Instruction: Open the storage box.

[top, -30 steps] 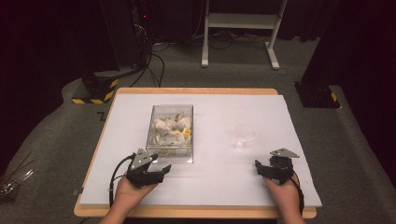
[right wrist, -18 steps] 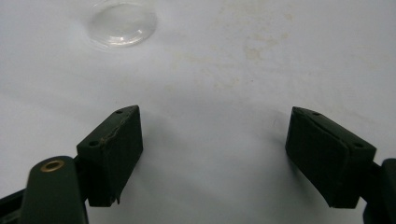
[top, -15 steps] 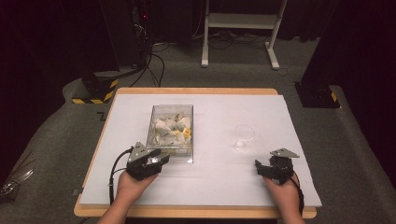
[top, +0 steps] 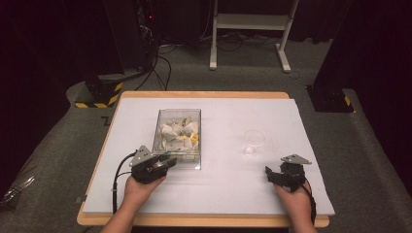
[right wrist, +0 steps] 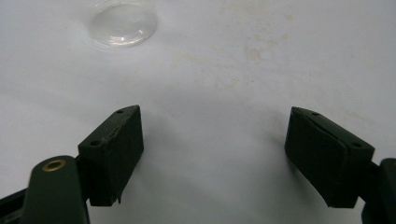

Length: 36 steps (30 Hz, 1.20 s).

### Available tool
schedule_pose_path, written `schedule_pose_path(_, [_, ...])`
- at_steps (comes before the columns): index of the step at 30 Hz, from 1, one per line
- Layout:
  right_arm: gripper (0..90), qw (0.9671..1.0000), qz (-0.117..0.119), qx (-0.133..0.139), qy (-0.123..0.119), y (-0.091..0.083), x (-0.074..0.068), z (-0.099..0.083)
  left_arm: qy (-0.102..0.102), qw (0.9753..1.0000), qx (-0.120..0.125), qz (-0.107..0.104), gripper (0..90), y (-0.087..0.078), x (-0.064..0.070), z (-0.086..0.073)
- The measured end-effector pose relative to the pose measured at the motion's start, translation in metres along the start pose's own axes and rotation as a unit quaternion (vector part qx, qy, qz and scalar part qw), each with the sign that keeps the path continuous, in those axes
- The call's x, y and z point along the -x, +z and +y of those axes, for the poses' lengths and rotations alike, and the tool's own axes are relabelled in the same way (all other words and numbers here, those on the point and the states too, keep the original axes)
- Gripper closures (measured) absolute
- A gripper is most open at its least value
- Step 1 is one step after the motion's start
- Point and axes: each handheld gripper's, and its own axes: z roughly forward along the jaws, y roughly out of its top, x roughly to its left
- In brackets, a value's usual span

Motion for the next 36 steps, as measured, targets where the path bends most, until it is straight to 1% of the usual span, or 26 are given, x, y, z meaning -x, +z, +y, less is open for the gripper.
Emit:
schedule_pose_path(2, [19.8,1.0,0.0,0.0,0.0,0.0,0.0,0.0,-0.001,1.0,0.004,-0.005,56.3,0.001,0.0,-0.001])
schedule_pose_path(5, [19.9,1.0,0.0,0.0,-0.001,0.0,0.0,0.0,0.001,1.0,0.0,-0.003,58.1,0.002,0.0,-0.003])
schedule_pose_path(8, [20.2,1.0,0.001,0.001,-0.001,0.0,0.0,0.0,0.002,1.0,0.002,-0.003,62.7,0.003,0.0,-0.004])
schedule_pose_path(13, [20.3,1.0,0.0,0.001,0.0,0.0,0.0,0.0,0.007,1.0,0.004,-0.001,68.0,0.002,-0.001,-0.005])
schedule_pose_path(16, [20.6,1.0,0.001,0.0,0.0,0.0,0.0,0.0,0.005,1.0,0.005,-0.003,71.5,0.001,-0.003,-0.005])
schedule_pose_path(21, [20.9,1.0,0.001,0.0,0.001,-0.001,-0.001,0.0,0.007,1.0,0.004,-0.004,73.2,0.0,-0.003,-0.005])
schedule_pose_path(23, [21.1,1.0,0.001,0.0,0.0,-0.001,-0.001,0.0,0.011,0.9999,0.002,-0.009,73.5,-0.002,-0.003,-0.006])
schedule_pose_path(36, [21.4,1.0,0.001,0.001,-0.001,-0.001,-0.001,0.0,0.012,0.9998,0.001,-0.018,74.7,-0.009,0.0,-0.008])
